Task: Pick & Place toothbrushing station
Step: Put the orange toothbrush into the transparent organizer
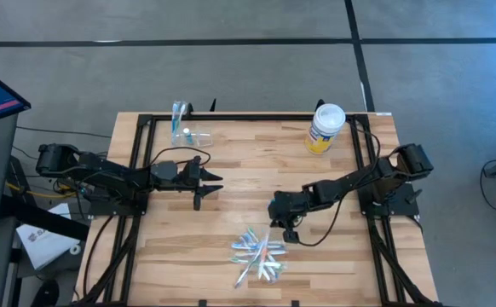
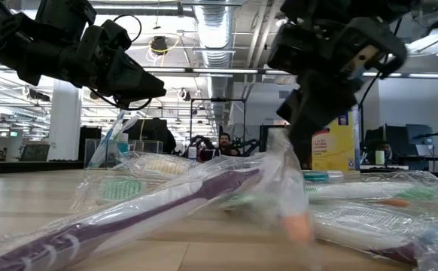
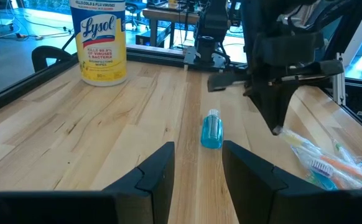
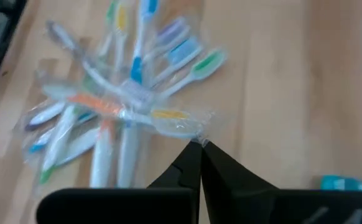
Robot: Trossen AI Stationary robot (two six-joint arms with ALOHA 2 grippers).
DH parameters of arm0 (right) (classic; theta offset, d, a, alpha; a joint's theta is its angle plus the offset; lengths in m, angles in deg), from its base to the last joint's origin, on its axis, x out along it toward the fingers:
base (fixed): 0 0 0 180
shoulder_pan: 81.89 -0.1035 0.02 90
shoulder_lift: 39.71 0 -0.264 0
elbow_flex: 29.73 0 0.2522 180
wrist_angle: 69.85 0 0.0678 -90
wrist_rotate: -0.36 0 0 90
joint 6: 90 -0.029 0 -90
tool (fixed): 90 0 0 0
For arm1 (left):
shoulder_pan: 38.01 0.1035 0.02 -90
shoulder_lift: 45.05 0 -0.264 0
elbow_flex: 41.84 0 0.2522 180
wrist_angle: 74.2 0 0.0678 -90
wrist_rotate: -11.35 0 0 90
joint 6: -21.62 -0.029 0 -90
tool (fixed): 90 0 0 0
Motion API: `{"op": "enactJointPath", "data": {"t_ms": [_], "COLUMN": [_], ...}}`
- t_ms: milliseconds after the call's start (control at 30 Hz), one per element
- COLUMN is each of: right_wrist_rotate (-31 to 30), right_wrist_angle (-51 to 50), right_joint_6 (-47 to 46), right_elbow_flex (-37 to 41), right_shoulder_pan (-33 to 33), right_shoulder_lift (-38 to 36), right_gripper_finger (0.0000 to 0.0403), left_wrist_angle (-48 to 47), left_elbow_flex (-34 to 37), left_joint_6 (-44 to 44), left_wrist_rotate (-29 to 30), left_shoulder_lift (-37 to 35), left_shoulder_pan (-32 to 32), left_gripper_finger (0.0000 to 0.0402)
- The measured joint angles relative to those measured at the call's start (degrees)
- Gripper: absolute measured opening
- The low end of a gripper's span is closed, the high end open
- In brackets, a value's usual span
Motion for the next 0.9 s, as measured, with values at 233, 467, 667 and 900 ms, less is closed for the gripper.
{"op": "enactJointPath", "data": {"t_ms": [233,467,667,900], "right_wrist_rotate": [-1.3,-5.2,-7.7,-10.7], "right_wrist_angle": [-5.6,-11.5,-14.2,-14.6], "right_joint_6": [5.3,11.0,14.9,18.1], "right_elbow_flex": [-6.4,-13.4,-18.4,-22.1], "right_shoulder_pan": [1.1,1.1,1.8,2.2], "right_shoulder_lift": [0.0,0.0,0.0,0.0], "right_gripper_finger": [0.0,0.0,0.0,0.0], "left_wrist_angle": [0.0,0.0,0.5,3.7], "left_elbow_flex": [0.0,0.0,0.0,0.0], "left_joint_6": [0.0,1.7,3.1,4.8], "left_wrist_rotate": [0.0,0.0,-1.6,-5.1], "left_shoulder_lift": [0.0,0.0,0.0,0.0], "left_shoulder_pan": [0.0,0.0,0.0,0.0], "left_gripper_finger": [0.0129,0.0129,0.0129,0.0129]}}
